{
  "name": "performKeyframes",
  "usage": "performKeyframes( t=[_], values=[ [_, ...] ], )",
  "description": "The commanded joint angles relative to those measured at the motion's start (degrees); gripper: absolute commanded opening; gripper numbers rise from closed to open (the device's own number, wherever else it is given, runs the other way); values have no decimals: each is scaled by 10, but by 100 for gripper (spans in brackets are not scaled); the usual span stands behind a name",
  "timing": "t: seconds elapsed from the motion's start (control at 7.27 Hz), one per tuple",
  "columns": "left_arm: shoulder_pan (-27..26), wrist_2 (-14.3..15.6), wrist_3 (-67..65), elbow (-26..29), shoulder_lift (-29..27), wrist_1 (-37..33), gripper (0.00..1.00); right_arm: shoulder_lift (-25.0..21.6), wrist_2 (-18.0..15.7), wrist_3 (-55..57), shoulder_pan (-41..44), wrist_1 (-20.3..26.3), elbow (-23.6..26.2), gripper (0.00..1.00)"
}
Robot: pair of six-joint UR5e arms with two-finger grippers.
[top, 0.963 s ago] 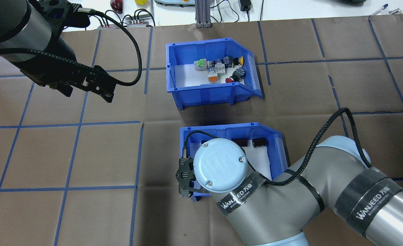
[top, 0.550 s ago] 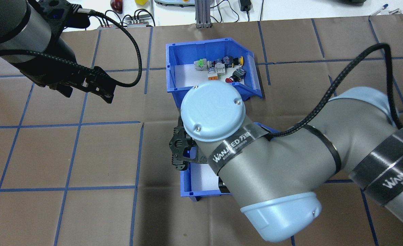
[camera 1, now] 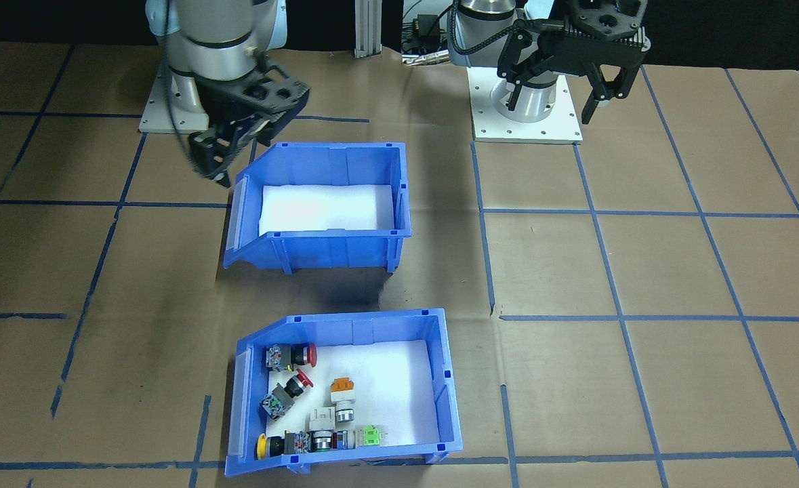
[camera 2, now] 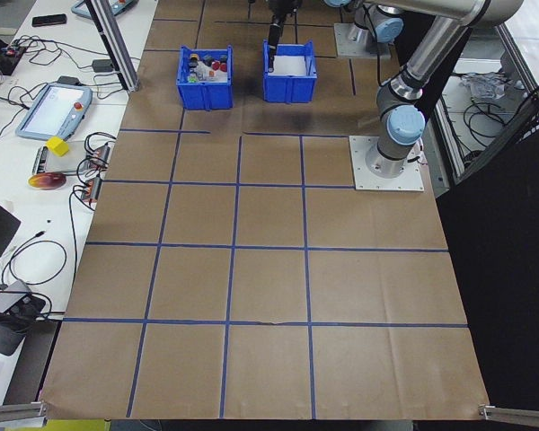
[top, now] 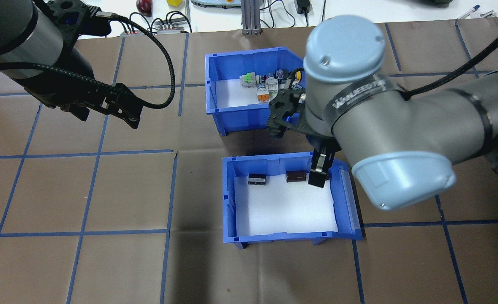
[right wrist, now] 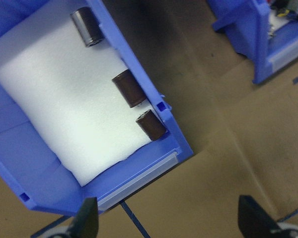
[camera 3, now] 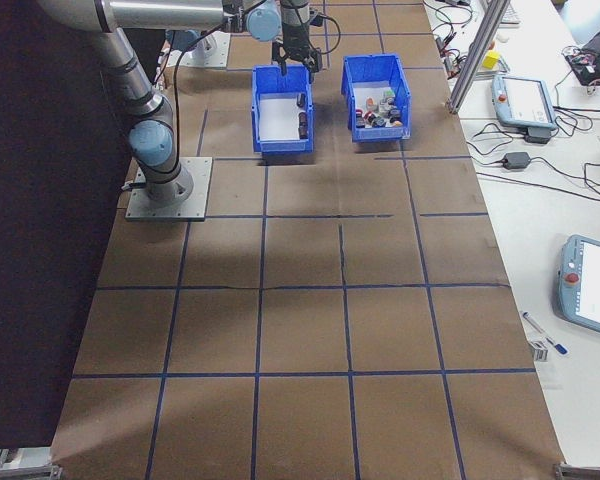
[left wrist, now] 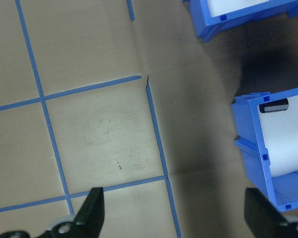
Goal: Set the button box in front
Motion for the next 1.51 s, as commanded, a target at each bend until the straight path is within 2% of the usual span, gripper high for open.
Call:
performKeyframes(
  t=[0.0, 0.28, 0.41, 0.55, 0.69, 1.38],
  values=[
    [0, 2, 2, -2, 0, 0, 99, 18, 19, 208, -55, 11, -60, 100],
    [0, 9, 4, -3, 0, 0, 99, 39, 20, 350, -93, 65, -114, 100],
    [0, 9, 2, -3, -1, 0, 99, 43, 20, 376, -102, 109, -135, 100],
    [0, 9, 2, -3, -1, 0, 99, 40, 21, 422, -108, 146, -139, 100],
    [0, 8, 2, -2, -1, 0, 99, 35, 22, 484, -108, 161, -137, 100],
    [0, 8, -1, -5, -1, -1, 99, 38, 22, 489, -107, 152, -134, 100]
  ],
)
